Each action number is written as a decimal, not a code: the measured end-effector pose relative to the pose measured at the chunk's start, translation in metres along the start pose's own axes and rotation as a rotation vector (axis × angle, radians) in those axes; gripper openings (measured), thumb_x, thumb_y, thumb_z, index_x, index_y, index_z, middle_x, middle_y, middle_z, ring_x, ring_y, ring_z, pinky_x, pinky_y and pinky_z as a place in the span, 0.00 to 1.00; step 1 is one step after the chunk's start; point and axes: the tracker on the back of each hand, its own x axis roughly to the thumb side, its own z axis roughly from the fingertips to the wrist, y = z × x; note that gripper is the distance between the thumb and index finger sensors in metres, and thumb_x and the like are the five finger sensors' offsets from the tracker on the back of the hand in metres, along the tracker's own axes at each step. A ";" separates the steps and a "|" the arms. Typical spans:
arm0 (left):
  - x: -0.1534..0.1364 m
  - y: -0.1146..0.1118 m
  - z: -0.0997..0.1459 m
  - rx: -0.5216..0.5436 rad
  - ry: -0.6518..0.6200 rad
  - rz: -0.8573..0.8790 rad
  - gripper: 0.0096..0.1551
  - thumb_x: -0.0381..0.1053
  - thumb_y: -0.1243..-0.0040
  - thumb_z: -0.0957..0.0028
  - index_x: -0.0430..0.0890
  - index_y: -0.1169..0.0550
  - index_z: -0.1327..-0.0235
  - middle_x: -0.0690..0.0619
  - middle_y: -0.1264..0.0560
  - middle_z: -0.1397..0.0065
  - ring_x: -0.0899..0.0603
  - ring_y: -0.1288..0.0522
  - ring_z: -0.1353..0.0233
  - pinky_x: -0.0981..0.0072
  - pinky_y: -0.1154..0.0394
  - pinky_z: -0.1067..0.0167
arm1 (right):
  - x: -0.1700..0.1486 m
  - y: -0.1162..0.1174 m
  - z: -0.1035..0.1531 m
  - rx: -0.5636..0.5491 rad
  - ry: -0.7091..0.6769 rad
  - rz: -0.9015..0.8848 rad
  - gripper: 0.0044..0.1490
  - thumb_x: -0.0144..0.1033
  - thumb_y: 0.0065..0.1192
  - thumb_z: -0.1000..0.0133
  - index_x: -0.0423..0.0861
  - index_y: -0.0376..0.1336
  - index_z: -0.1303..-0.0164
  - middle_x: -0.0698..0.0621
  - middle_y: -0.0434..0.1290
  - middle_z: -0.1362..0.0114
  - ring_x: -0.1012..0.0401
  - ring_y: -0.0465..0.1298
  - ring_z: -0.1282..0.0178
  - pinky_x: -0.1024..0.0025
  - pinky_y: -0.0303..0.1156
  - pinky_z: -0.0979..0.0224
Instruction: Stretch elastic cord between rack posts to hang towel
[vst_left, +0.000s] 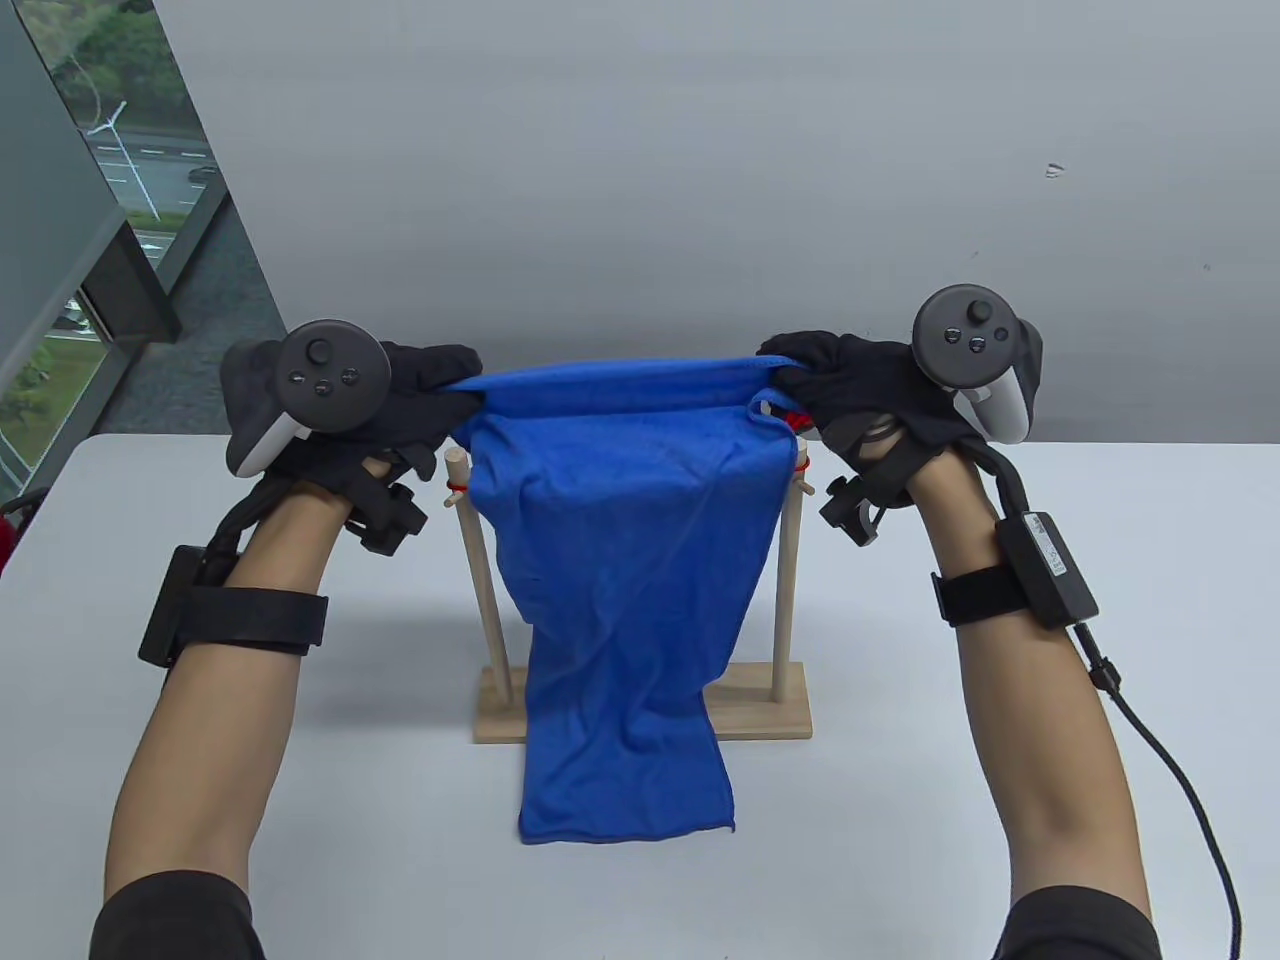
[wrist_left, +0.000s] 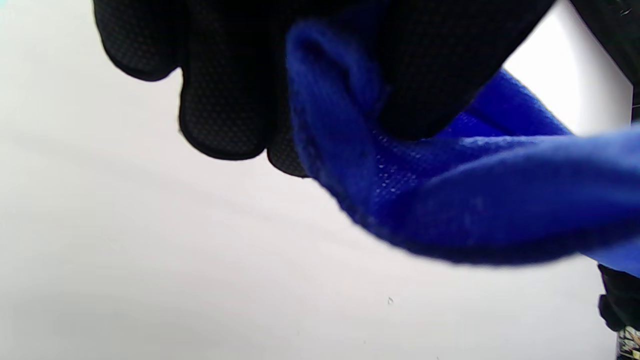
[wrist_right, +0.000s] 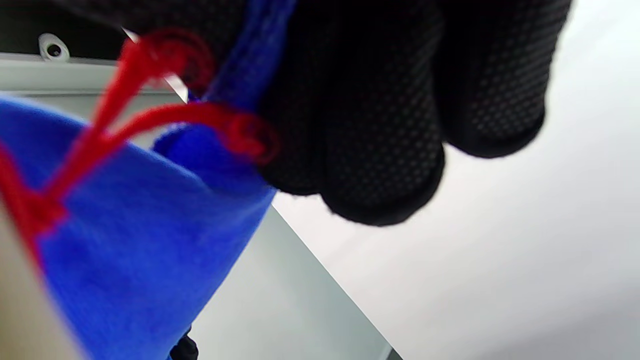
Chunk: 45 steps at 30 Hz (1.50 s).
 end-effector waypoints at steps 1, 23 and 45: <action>-0.003 -0.004 0.001 -0.016 0.005 0.007 0.23 0.58 0.21 0.60 0.50 0.10 0.54 0.56 0.07 0.54 0.41 0.11 0.50 0.42 0.23 0.40 | -0.004 0.003 0.001 0.009 0.007 -0.002 0.26 0.36 0.67 0.50 0.39 0.71 0.44 0.48 0.84 0.54 0.54 0.87 0.61 0.50 0.80 0.48; -0.048 -0.089 0.031 -0.269 0.084 0.136 0.22 0.59 0.21 0.61 0.50 0.09 0.57 0.56 0.07 0.55 0.41 0.12 0.49 0.40 0.25 0.38 | -0.090 0.075 0.040 0.239 0.176 -0.073 0.26 0.37 0.67 0.50 0.38 0.72 0.46 0.48 0.84 0.56 0.54 0.87 0.63 0.49 0.79 0.49; -0.082 -0.192 0.076 -0.453 0.226 0.253 0.22 0.58 0.21 0.60 0.49 0.09 0.58 0.55 0.07 0.58 0.40 0.12 0.50 0.40 0.25 0.38 | -0.173 0.136 0.088 0.320 0.421 -0.062 0.26 0.37 0.69 0.52 0.37 0.73 0.47 0.49 0.84 0.59 0.55 0.86 0.67 0.51 0.79 0.51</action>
